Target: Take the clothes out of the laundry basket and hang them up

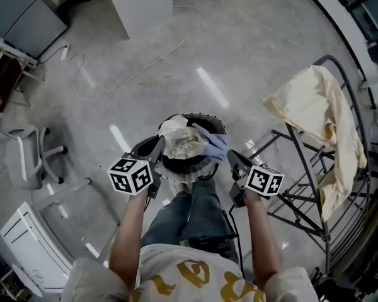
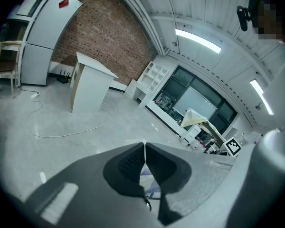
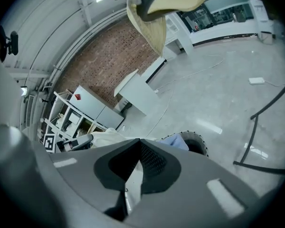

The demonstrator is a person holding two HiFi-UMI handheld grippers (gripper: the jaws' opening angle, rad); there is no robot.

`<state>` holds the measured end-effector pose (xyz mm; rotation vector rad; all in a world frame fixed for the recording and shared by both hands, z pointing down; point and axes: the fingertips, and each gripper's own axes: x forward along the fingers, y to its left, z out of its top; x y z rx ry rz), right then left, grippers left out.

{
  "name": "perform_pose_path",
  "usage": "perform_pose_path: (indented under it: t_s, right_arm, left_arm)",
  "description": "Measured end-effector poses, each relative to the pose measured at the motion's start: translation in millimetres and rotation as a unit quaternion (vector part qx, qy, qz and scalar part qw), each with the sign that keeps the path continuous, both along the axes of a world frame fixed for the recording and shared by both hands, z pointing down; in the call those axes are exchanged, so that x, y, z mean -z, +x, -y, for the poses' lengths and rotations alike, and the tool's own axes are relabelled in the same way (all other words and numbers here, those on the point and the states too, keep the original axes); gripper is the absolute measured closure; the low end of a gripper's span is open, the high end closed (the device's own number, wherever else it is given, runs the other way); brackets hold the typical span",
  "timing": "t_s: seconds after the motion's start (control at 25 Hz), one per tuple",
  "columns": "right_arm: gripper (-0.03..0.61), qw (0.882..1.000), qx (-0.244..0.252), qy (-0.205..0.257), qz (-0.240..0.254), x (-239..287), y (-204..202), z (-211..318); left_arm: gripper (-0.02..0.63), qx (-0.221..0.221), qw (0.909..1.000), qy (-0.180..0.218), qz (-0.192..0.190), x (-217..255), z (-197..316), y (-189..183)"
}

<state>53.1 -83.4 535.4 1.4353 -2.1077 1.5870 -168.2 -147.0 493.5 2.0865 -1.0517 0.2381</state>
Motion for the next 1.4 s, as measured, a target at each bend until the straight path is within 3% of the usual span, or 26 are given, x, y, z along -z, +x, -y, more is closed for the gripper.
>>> perform_pose_path:
  t_s: [0.32,0.56,1.04,1.4]
  right_arm:
    - [0.552,0.997,-0.050,0.054,-0.010,62.8,20.2,-22.0]
    - [0.552,0.990,-0.114,0.078,-0.012,99.7,56.3,-62.8]
    - [0.552,0.968,-0.228,0.106,-0.015,140.9,134.9,-167.9]
    - [0.552,0.947,-0.284,0.151,-0.001,180.8,190.4,-269.4]
  left_arm:
    - [0.603,-0.047,0.9979,0.033,-0.029,57.9,-3.3,20.9]
    - [0.603,-0.103,0.9919,0.061,-0.042,95.7,-13.7,58.2]
    - [0.603,-0.181,0.9772,0.068,-0.087,134.3,-61.4,152.1]
    - [0.603,-0.215,0.9657,0.091,-0.113,173.7,-142.2,218.1]
